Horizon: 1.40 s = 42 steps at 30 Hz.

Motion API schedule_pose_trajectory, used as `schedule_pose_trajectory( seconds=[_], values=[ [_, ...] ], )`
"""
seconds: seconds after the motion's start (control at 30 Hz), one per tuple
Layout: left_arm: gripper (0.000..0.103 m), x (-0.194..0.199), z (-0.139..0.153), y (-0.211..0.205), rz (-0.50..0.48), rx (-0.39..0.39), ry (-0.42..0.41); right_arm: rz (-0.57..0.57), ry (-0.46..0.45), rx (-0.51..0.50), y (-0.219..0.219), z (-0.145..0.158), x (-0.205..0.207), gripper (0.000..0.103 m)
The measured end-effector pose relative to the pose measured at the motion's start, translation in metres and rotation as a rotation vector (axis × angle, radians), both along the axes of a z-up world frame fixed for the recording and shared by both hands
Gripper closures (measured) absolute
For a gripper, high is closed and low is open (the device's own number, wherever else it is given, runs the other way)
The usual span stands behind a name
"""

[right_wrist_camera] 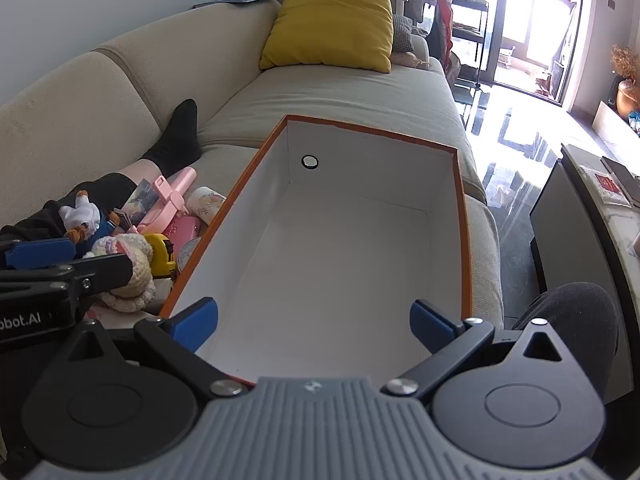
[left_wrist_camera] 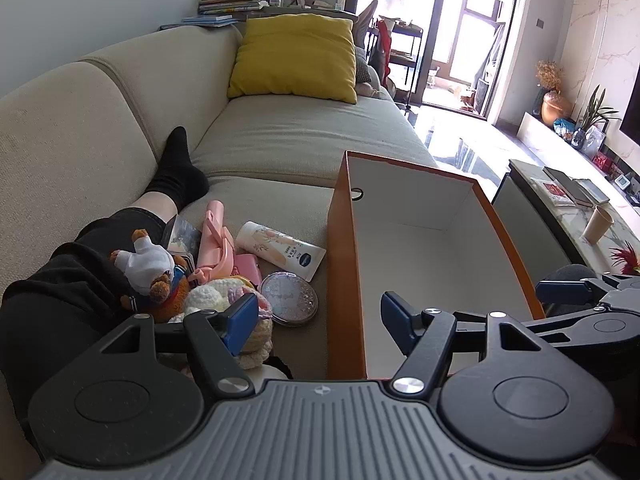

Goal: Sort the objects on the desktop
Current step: 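Move both tools toward the pile of plush toys beside the box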

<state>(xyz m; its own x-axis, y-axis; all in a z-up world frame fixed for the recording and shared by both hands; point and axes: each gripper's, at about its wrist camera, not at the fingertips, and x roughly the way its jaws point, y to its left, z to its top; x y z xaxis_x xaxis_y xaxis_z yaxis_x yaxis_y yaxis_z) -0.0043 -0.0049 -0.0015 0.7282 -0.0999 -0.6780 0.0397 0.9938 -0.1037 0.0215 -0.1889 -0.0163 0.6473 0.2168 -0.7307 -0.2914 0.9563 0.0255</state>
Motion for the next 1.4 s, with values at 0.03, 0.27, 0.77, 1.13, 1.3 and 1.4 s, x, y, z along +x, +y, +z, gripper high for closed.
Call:
schedule_pose_trajectory(
  seconds=[0.03,0.27,0.77,1.13,1.3,1.4],
  values=[
    [0.023,0.0,0.0,0.0,0.0,0.002,-0.001,0.002,-0.001,-0.004,0.001,0.001,0.0,0.001],
    [0.023,-0.002,0.002,0.0,0.0,0.006,0.004,0.004,-0.012,-0.014,0.0,0.004,-0.001,0.001],
    [0.023,-0.002,0.004,0.006,0.009,0.004,0.007,0.028,-0.014,-0.038,0.007,0.006,-0.001,0.001],
    [0.023,0.001,0.005,0.012,0.015,0.003,0.024,0.043,-0.003,-0.04,0.011,0.006,0.004,0.001],
    [0.031,0.004,0.005,0.024,0.016,-0.005,0.052,0.098,-0.017,-0.001,0.014,0.012,0.009,0.003],
    [0.036,0.006,0.007,0.033,0.024,-0.016,0.072,0.153,-0.019,0.019,0.02,0.018,0.015,0.014]
  ],
)
